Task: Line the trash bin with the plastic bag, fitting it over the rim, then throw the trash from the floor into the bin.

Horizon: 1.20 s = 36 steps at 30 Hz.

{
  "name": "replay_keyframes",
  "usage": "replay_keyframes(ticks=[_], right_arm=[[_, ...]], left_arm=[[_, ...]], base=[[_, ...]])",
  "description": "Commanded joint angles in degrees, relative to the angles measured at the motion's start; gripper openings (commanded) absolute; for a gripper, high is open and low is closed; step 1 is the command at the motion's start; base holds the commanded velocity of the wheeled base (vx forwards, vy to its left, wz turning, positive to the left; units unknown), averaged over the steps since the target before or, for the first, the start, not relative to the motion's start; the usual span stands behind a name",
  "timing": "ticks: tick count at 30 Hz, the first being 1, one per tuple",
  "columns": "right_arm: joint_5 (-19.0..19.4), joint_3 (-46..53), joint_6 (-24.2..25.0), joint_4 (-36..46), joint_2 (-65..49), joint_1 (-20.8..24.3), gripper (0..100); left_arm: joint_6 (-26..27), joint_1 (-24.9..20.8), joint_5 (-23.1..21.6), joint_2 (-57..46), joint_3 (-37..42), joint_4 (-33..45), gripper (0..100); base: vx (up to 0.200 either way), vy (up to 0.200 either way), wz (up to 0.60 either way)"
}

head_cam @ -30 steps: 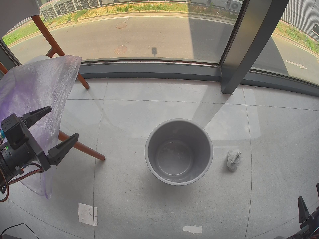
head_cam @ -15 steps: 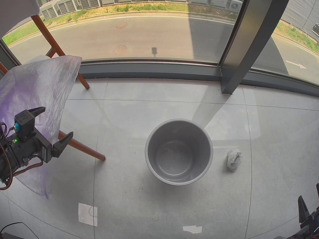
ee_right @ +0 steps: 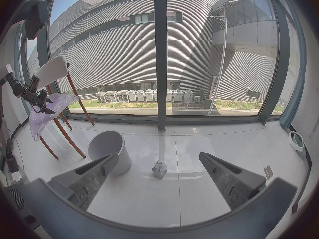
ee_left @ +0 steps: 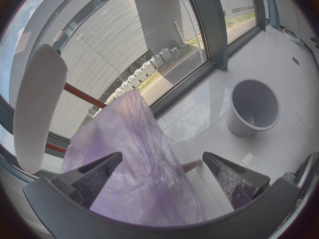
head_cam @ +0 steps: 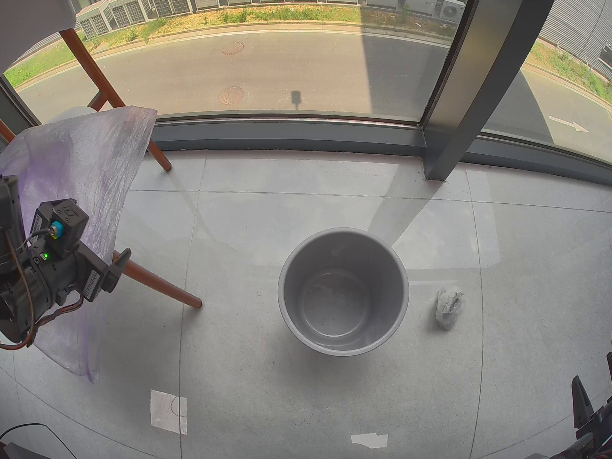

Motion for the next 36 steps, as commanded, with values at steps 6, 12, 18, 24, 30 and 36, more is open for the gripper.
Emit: replay_keyframes(ticks=[6, 12, 18, 24, 30, 36], right_arm=[[0.0, 1.0, 0.0, 0.0, -0.9, 0.0, 100], [0.0, 1.0, 0.1, 0.0, -0.9, 0.0, 100], [0.0, 1.0, 0.0, 0.0, -0.9, 0.0, 100], [0.0, 1.0, 0.0, 0.0, -0.9, 0.0, 100], [0.0, 1.0, 0.0, 0.0, -0.9, 0.0, 100], [0.0, 1.0, 0.1, 0.0, -0.9, 0.0, 100]], left_arm=[[0.5, -0.4, 0.7, 4.5, -0.5, -0.2, 100], [0.5, -0.5, 5.4, 6.2, -0.6, -3.0, 100], [0.7, -0.1, 5.5, 7.8, -1.6, -4.0, 100], [2.4, 2.7, 5.0, 9.8, -2.4, -4.2, 100], [2.5, 4.5, 4.7, 10.5, -2.7, -4.2, 100], [2.6, 4.5, 4.3, 11.4, -3.3, -4.3, 100]], base=[[0.000, 0.000, 0.00], [0.000, 0.000, 0.00], [0.000, 0.000, 0.00], [0.000, 0.000, 0.00], [0.000, 0.000, 0.00], [0.000, 0.000, 0.00]])
